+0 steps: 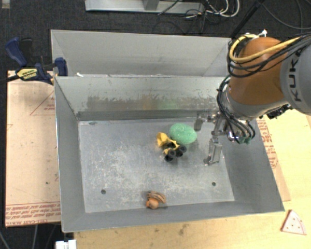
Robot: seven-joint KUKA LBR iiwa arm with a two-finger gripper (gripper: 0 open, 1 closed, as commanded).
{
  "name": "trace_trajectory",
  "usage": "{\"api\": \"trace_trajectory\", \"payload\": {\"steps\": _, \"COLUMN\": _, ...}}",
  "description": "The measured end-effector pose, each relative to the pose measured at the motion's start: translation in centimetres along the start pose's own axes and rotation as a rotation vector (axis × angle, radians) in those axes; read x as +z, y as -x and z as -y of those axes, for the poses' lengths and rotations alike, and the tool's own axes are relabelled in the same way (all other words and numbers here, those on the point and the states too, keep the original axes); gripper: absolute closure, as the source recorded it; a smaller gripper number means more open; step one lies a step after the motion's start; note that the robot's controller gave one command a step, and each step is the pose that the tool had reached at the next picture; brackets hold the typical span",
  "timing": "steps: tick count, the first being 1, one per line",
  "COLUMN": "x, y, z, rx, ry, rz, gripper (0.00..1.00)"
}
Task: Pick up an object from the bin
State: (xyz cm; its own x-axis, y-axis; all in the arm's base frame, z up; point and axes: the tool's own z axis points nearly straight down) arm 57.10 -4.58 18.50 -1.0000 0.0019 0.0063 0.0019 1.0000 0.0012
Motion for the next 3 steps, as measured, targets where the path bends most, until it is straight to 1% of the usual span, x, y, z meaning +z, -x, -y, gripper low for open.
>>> {"api": "trace_trajectory", "payload": {"steps": 1, "x": -0.5, "y": 0.1, "z": 0.0, "rx": -0.001, "ry": -0.001, "rz": 0.007, "gripper": 0.0}}
{"api": "trace_trajectory", "payload": {"steps": 2, "x": 4.2, "y": 2.9, "z": -1.5, "rx": -0.029, "ry": -0.002, "rz": 0.017, "gripper": 0.0}}
{"api": "trace_trajectory", "payload": {"steps": 3, "x": 9.2, "y": 2.9, "z": -4.2, "rx": 0.087, "ry": 0.001, "rz": 0.011, "gripper": 1.0}}
